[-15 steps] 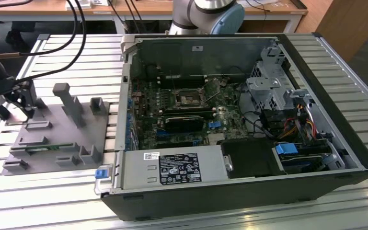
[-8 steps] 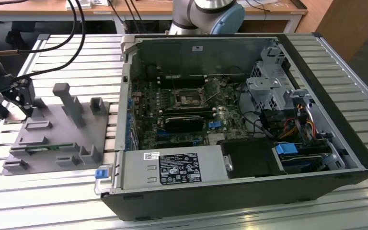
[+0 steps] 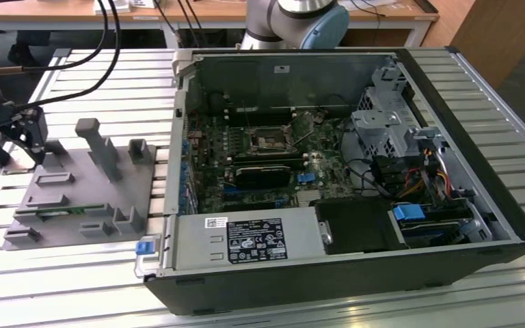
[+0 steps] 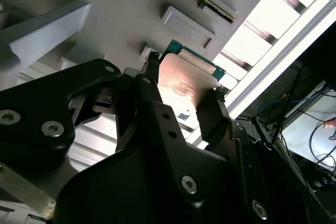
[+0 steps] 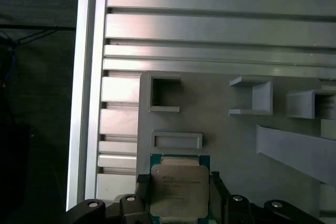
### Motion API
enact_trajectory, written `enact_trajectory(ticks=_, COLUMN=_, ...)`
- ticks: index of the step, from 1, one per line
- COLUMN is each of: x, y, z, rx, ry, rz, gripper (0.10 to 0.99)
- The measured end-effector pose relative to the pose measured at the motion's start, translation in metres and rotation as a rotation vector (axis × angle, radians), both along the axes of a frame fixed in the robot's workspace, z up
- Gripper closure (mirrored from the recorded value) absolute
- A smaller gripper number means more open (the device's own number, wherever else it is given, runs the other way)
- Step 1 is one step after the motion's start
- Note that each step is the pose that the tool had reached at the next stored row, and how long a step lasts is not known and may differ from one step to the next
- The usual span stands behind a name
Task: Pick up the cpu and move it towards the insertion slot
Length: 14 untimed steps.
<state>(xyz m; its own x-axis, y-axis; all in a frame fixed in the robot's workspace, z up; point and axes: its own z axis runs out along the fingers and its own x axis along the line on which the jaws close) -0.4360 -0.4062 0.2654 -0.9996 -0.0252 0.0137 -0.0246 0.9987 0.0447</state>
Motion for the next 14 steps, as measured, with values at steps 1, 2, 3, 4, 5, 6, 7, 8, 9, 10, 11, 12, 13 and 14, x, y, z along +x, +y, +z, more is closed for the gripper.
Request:
enact_trajectory(ticks=1, x=0.0000, y=0.0000, z=0.0008, rx=0.000, ry=0.0001, rz=0.000, gripper=0.553)
enact_trajectory(ticks=2, x=0.0000, y=0.0000, z=0.0017, rx=0.000, ry=0.0001, rz=0.000, gripper=0.553)
enact_trajectory(ticks=3, x=0.0000, y=0.0000, z=0.0025, rx=0.000, ry=0.0001, rz=0.000, gripper=0.553)
enact_trajectory(ticks=4, x=0.0000, y=0.0000, z=0.0034, rx=0.000, ry=0.0001, rz=0.000, gripper=0.553)
enact_trajectory(ticks=5, x=0.0000, y=0.0000, z=0.0043, rx=0.000, ry=0.0001, rz=0.000, gripper=0.553)
enact_trajectory(ticks=6, x=0.0000, y=0.0000, z=0.0052, rx=0.000, ry=0.0001, rz=0.000, gripper=0.553)
enact_trajectory(ticks=7, x=0.0000, y=0.0001, z=0.0061, rx=0.000, ry=0.0002, rz=0.000, gripper=0.553)
enact_trajectory(ticks=8, x=0.0000, y=0.0001, z=0.0071, rx=0.000, ry=0.0001, rz=0.000, gripper=0.553)
enact_trajectory(ticks=9, x=0.0000, y=0.0001, z=0.0080, rx=0.000, ry=0.0001, rz=0.000, gripper=0.553)
enact_trajectory(ticks=10, x=0.0000, y=0.0001, z=0.0090, rx=0.000, ry=0.0001, rz=0.000, gripper=0.553)
enact_trajectory(ticks=11, x=0.0000, y=0.0001, z=0.0099, rx=0.000, ry=0.0001, rz=0.000, gripper=0.553)
enact_trajectory(ticks=12, x=0.0000, y=0.0002, z=0.0108, rx=0.000, ry=0.0000, rz=0.000, gripper=0.553)
enact_trajectory(ticks=13, x=0.0000, y=0.0002, z=0.0117, rx=0.000, ry=0.0000, rz=0.000, gripper=0.553)
enact_trajectory(ticks=14, x=0.0000, y=0.0002, z=0.0126, rx=0.000, ry=0.0001, rz=0.000, gripper=0.553)
